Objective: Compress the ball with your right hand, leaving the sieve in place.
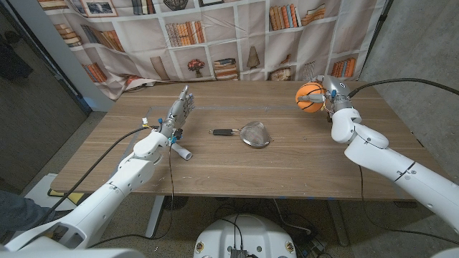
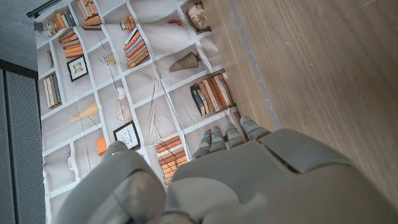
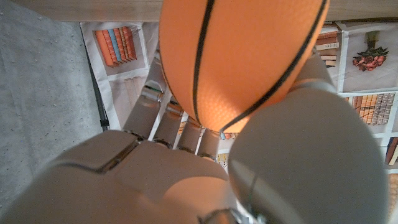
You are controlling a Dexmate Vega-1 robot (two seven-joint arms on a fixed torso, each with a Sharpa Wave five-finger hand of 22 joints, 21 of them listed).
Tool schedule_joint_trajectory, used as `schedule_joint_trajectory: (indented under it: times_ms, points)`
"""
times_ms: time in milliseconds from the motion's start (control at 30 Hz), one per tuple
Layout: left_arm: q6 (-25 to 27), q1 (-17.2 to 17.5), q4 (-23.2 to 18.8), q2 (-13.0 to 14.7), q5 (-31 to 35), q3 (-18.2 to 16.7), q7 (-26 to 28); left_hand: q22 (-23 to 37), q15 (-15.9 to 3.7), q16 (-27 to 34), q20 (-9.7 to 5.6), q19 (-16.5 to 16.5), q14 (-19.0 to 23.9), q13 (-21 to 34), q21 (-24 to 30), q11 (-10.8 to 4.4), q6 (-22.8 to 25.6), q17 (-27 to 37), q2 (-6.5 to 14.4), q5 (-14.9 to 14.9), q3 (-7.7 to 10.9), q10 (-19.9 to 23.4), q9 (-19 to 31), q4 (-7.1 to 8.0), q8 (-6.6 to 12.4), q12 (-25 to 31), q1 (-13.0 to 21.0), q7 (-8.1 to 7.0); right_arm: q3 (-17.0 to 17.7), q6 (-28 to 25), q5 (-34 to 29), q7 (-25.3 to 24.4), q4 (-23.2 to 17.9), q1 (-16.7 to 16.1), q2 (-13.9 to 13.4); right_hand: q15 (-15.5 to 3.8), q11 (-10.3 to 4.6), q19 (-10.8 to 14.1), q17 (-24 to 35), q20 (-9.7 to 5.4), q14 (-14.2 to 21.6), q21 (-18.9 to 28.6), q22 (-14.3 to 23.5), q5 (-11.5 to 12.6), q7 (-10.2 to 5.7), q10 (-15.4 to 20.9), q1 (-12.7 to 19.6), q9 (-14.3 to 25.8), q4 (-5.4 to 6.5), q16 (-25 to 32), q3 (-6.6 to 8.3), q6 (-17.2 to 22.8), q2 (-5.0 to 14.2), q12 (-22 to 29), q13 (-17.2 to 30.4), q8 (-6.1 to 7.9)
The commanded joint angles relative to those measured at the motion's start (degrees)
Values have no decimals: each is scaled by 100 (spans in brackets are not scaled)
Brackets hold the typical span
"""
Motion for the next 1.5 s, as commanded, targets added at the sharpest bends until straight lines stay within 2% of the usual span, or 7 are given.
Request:
schedule_joint_trajectory:
  times_ms: [33, 200, 433, 700, 1000, 1367, 1500]
  points:
    - [-10, -9, 8, -5, 1, -9, 3, 26, -6, -14, 44, 5, 31, 33, 30, 16, 13, 19, 4, -21, -52, 21, 19, 21, 17, -12, 34, -3, 106, 207, 24, -113, 69, -56, 77, -1247, -32, 407, 112, -969, 879, 134, 11, 73, 5, 417, 2286, 104, 14, 56, -51, 297, 2163, 124, 121, 179]
    - [-15, 0, 4, -9, 0, -10, 9, 26, -4, -16, 50, 2, 29, 33, 27, 9, 25, 20, 8, -25, -57, 7, 19, 22, 16, -21, 38, -6, 132, 280, 33, -129, 88, -67, 92, -1227, -26, 465, -25, -979, 1119, 314, 18, 115, 42, 784, 2428, 110, 52, -5, -31, 612, 2322, 251, 249, 307]
    - [-10, 18, -20, 2, 1, -15, 24, 26, -6, -19, 48, 1, 27, 34, 25, 12, 21, 20, 12, -28, -63, 6, 20, 22, 8, -25, 41, -4, 147, 350, 17, -181, 111, -83, 130, -1217, 11, 560, -174, -979, 1437, 500, 22, 114, 109, 1106, 2488, 24, 67, -45, -39, 897, 2355, 270, 231, 370]
    - [7, 30, -37, 11, -5, -17, 27, 26, -6, -21, 42, 7, 24, 34, 26, 7, 22, 20, 16, -31, -69, 2, 20, 23, 3, -30, 44, 2, 138, 417, -85, -294, 140, -109, 166, -1202, -67, 779, -318, -980, 1896, 805, 27, 46, 129, 1395, 2565, -180, 46, -57, -94, 1348, 2253, 72, -46, 416]
    - [27, 17, -43, 24, 13, -12, 36, 26, -7, -23, 21, 6, 23, 34, 24, 16, 25, 21, 20, -34, -76, -1, 21, 23, -2, -34, 49, 7, 128, 505, -186, -381, 192, -121, 209, -1200, -54, 923, -447, -980, 2111, 1000, 20, 17, 155, 1657, 2677, -361, 35, -130, -109, 1645, 2174, -13, -222, 401]
    - [59, 25, -80, 33, 16, -13, 65, 26, -5, -23, 22, 8, 27, 35, 22, 8, 39, 21, 25, -38, -83, 7, 21, 23, -3, -34, 55, 17, -5, -79, -352, 26, 16, 18, 142, -1153, -199, 802, -425, -981, 1982, 1012, -59, 52, 24, 1613, 2559, -489, 105, -234, -141, 1556, 2103, -172, -301, 265]
    - [98, 1, -60, 26, 8, 4, 49, 26, 1, -22, 28, 10, 31, 35, 22, 7, 35, 21, 28, -39, -86, 10, 21, 23, -7, -35, 58, 15, -187, -438, -517, 295, -33, 169, 65, -1159, -278, 486, -379, -977, 1684, 947, -148, 139, -31, 1434, 2394, -501, 171, -372, -135, 1389, 2163, -266, -172, 177]
